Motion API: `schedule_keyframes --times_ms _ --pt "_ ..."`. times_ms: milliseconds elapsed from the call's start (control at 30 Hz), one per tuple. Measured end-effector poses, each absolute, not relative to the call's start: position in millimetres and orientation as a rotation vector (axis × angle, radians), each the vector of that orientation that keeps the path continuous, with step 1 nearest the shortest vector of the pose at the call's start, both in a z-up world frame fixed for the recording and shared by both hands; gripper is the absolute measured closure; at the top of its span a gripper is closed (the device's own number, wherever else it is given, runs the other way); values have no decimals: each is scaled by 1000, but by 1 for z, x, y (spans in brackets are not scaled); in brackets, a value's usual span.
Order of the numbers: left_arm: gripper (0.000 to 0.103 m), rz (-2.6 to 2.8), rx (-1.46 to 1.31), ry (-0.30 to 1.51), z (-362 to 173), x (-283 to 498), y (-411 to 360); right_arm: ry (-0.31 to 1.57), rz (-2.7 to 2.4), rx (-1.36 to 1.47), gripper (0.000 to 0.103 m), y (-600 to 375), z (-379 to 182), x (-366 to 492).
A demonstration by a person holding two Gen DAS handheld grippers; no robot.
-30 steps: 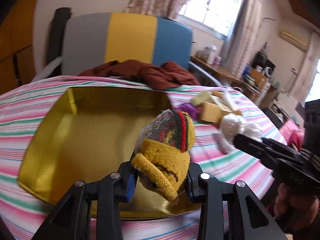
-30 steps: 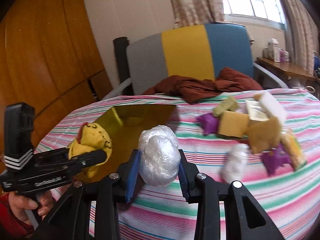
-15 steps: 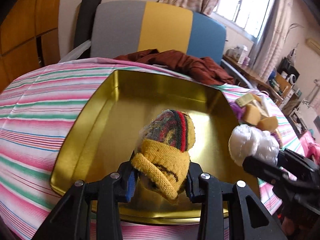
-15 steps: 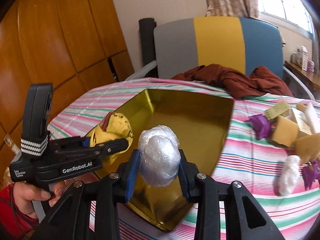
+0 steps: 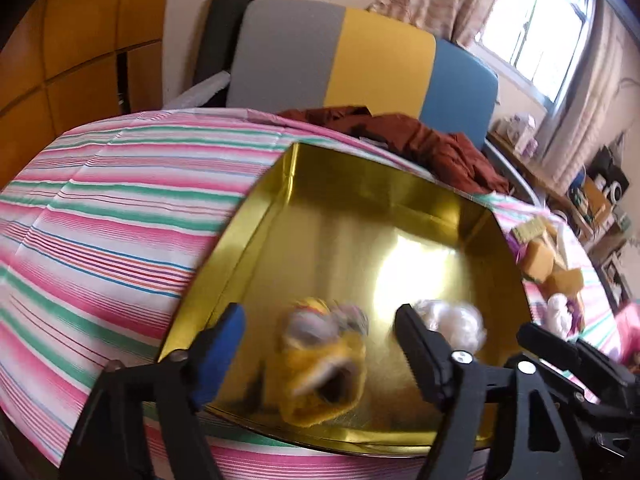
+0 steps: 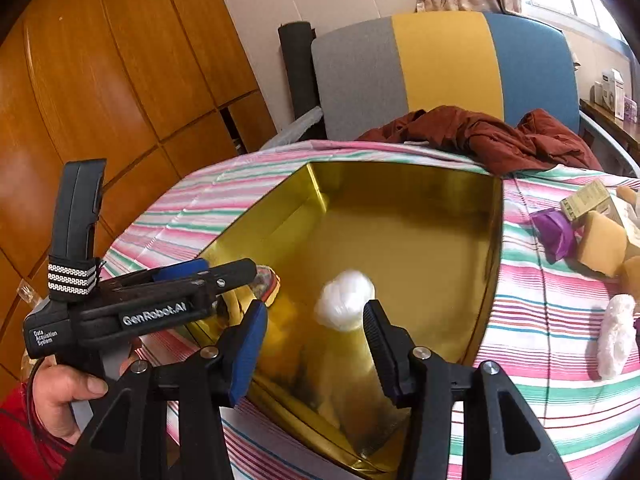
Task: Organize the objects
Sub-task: 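Carry both items into the gold tray and open both tools to release, then move both open tools back toward the pile of items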
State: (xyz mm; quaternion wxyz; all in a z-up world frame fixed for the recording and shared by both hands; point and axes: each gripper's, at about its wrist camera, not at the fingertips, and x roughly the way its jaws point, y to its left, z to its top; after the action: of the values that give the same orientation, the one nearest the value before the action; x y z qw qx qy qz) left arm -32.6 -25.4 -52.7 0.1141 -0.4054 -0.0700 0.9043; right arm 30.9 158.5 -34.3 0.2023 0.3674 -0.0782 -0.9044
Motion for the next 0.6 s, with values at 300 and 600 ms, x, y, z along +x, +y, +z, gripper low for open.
schedule_keyframes --times_ms 300,600 --pt "1 2725 -1086 -323 -29 -10 -22 -260 -2572 953 50 181 -19 50" --pt "0 2662 -1030 -294 -18 11 11 -218 -2698 835 50 208 4 69"
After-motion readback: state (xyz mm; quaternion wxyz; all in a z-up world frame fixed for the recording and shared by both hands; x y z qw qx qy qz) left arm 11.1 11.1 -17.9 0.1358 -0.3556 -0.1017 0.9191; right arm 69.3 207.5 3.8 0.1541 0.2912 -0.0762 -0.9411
